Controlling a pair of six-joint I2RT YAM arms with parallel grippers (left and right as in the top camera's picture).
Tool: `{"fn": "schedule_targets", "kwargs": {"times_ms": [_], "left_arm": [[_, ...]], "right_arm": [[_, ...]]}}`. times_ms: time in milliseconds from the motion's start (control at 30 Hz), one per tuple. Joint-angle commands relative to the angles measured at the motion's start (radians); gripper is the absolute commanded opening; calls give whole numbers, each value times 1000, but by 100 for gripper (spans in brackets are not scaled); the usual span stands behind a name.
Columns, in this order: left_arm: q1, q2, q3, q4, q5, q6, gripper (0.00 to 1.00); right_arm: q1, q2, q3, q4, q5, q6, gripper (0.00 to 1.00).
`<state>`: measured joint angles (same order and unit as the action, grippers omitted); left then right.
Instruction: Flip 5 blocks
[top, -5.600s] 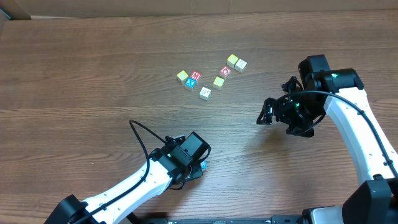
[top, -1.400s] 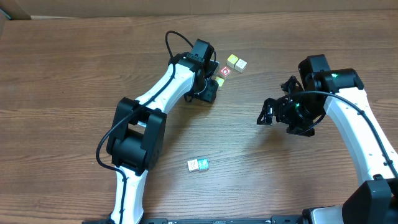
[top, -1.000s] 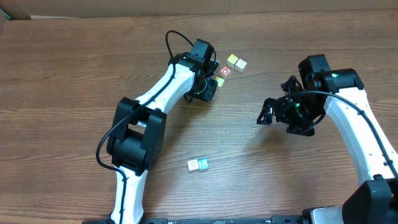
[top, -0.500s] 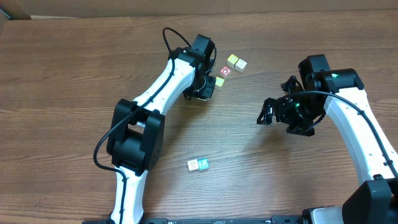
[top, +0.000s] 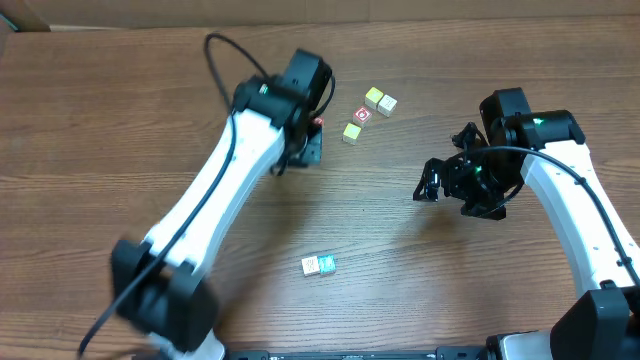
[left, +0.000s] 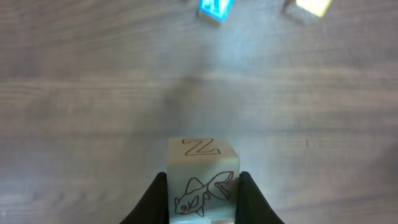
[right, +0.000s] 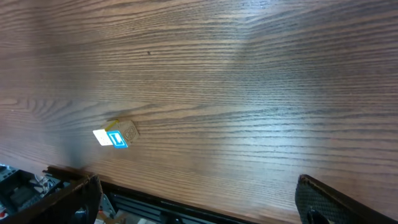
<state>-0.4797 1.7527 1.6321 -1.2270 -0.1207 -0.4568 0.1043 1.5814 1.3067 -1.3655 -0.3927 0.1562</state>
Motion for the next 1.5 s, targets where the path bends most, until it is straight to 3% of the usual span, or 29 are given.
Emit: {"fn": "schedule_targets", "kwargs": {"times_ms": [0,233,467,667,867,1200,1467], "left_arm": [[-49,-153,-171,23,-32,-104,4],[-182,-510,-571,86,-25,-294,4],[-232,-720,-868,226,89,-344,5],[-232,-706,-973,354,114,-369,4],[-232,-621,-1031,430,114,-491,4],[-232,-474,-1034,513,107,-489,4],[-232,-457,-1034,528,68,-489,4]], "right_arm": [[-6,-6,23,1,-1,-8,100],[-6,-6,23,-2,-1,-8,100],[-6,-6,23,-6,-1,-8,100],[-6,-6,23,-14,-1,-8,100],[-6,-6,23,-18,-1,-8,100],[-6,-6,23,-19,-1,-8,100],[-6,-6,23,-24,-1,-27,100]]}}
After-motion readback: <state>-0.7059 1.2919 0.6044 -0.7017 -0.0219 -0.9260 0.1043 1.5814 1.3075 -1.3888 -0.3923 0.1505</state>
